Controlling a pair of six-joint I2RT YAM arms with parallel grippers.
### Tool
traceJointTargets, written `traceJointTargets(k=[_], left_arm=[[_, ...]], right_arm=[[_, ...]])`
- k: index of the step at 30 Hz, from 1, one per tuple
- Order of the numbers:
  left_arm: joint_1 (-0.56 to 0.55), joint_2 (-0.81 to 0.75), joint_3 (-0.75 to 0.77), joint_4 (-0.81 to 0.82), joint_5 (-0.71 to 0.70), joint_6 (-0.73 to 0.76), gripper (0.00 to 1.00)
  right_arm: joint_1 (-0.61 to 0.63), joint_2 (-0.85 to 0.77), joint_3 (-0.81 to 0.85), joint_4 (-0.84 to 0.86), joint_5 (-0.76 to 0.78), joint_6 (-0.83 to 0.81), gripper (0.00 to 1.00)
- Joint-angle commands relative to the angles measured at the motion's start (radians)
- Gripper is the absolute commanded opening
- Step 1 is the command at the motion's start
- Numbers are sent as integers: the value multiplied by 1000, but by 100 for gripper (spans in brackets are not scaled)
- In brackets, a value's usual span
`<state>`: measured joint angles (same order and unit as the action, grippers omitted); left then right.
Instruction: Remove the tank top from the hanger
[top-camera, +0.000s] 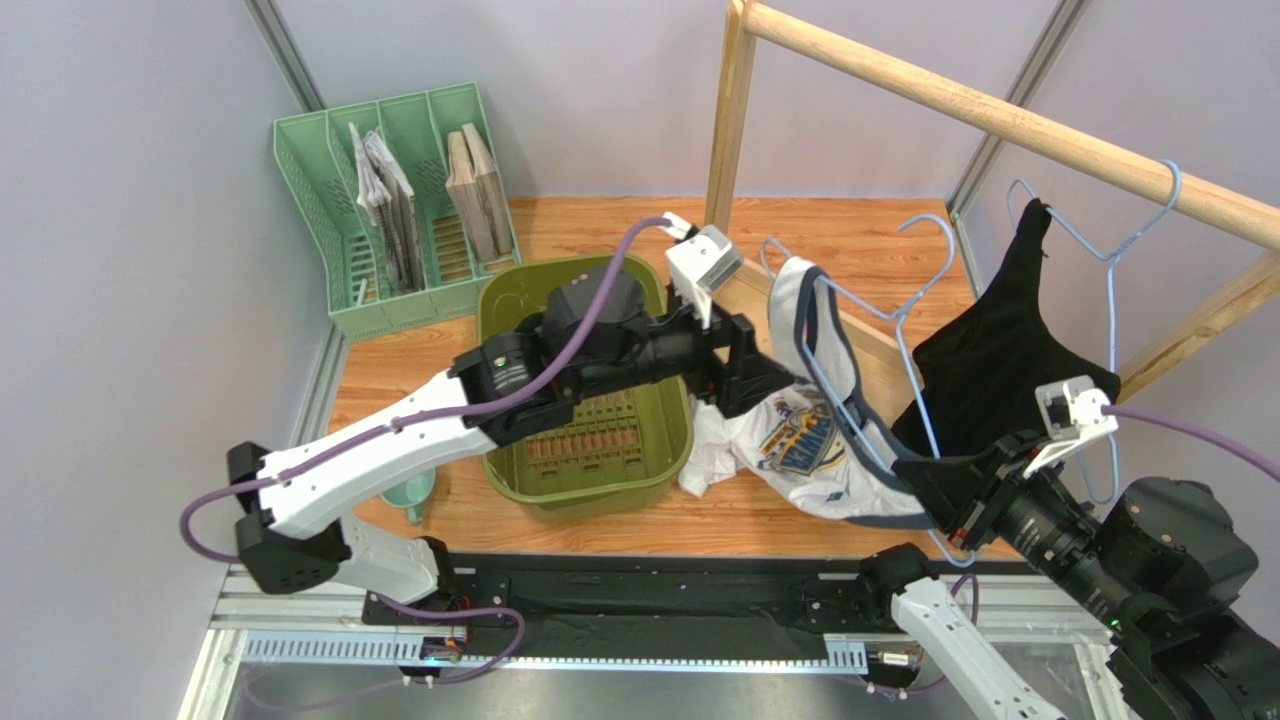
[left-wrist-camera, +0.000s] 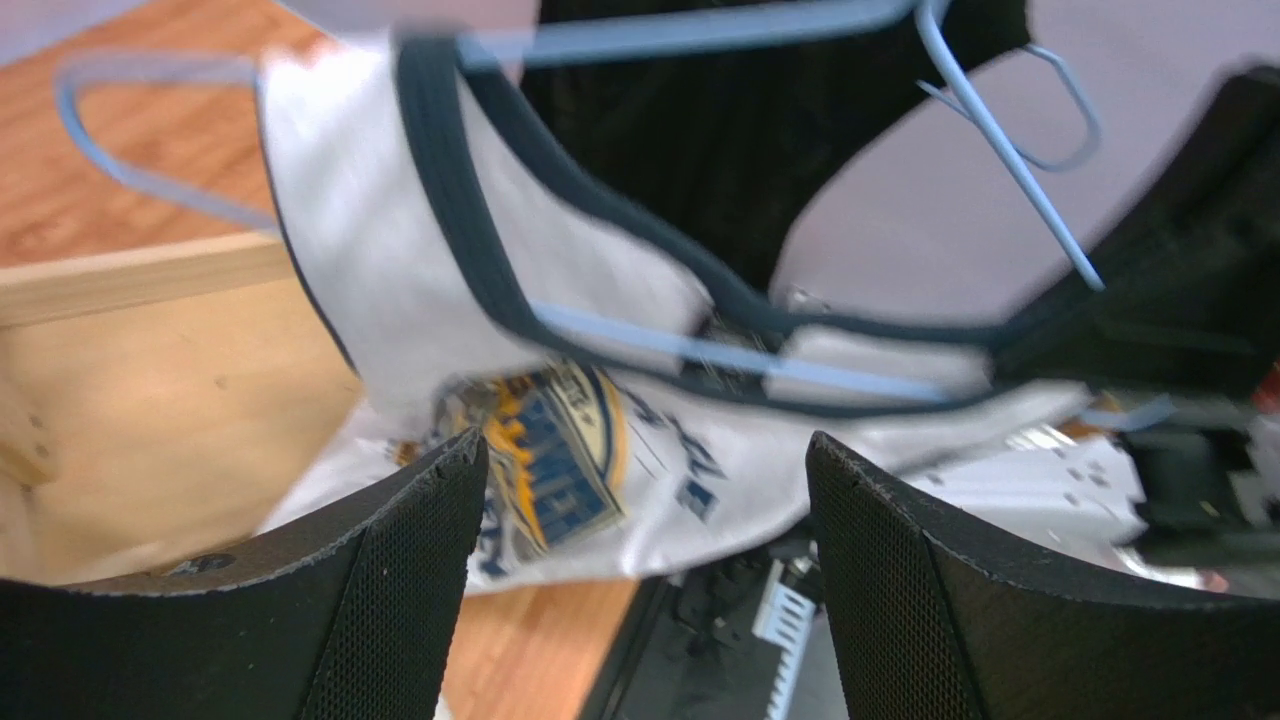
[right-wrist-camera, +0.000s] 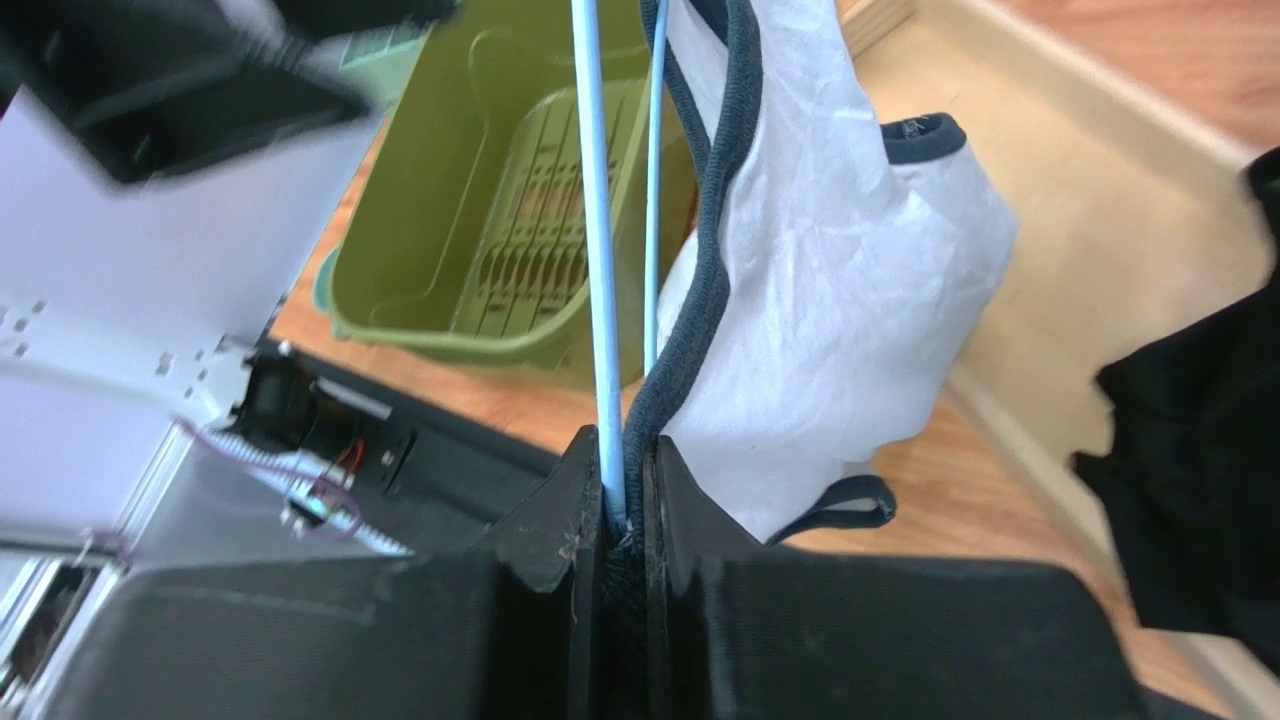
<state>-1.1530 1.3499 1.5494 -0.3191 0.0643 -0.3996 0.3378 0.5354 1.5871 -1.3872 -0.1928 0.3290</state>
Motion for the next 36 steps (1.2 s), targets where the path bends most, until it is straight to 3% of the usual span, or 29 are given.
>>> traceJointTargets(k=[1,11,15,17,20,21,22,30,36], left_arm=[[-10,107,121,-31,-153,94,82],[-39,261,248,-98,-248,104,60],[-48,264,256,-101,-268,104,33],[-48,262,258,-103,-287,111,30],[-47,265,274,-115,-314,126,16],[-48,275,293,-120,-330,131,3],[-48,279,307,-130,-342,134,0],[-48,295,416,-207,-591,202,0],[-5,291,481,-241,-656,217,0]], right_arm=[[-3,-75,-50,-75,-122,48,0],[-3,-147,-55,-154,-149,44,0],[-2,-163,-56,-193,-137,33,0],[-2,-170,-49,-217,-135,28,0],[-3,-195,-49,-249,-151,28,0],[-3,-201,-50,-262,-154,30,0],[-3,-216,-50,-274,-154,30,0],[-2,-354,-165,-279,-249,97,0],[-2,-403,-167,-280,-281,81,0]])
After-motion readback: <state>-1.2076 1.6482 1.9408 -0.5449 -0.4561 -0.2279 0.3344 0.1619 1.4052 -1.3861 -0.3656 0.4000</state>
